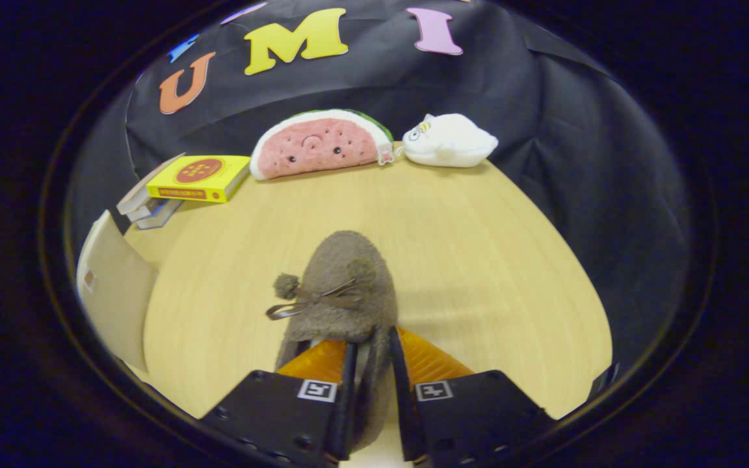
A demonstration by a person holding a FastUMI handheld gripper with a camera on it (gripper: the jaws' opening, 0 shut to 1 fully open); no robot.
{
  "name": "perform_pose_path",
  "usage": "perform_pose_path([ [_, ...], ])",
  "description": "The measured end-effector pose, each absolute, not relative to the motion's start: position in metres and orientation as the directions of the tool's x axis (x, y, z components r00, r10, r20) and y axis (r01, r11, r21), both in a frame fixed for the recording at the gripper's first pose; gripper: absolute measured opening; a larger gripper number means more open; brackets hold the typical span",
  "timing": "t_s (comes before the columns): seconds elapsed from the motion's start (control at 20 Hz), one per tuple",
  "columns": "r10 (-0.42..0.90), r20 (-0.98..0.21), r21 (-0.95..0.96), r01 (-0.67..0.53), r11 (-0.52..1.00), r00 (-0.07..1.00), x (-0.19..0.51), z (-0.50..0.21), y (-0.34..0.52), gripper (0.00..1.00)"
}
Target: Open the storage box then place both shoes into the box .Put the left shoe in first, then the right shoe, with the right side of both shoes facing outward in a uniform manner.
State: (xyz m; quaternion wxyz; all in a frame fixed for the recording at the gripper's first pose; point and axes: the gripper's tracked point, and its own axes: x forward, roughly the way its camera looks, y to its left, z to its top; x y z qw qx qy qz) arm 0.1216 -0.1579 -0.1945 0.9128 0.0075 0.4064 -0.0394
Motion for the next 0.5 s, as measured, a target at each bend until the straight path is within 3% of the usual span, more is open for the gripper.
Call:
perform_pose_path([
  [0.1, -0.057, -0.748, 0.019, 0.107, 0.994, 0.661, 0.121, -0.196, -0.157, 0.04],
  [0.5, 0.024, -0.726, 0.169, 0.145, 0.975, 0.687, 0.107, -0.162, -0.120, 0.00],
])
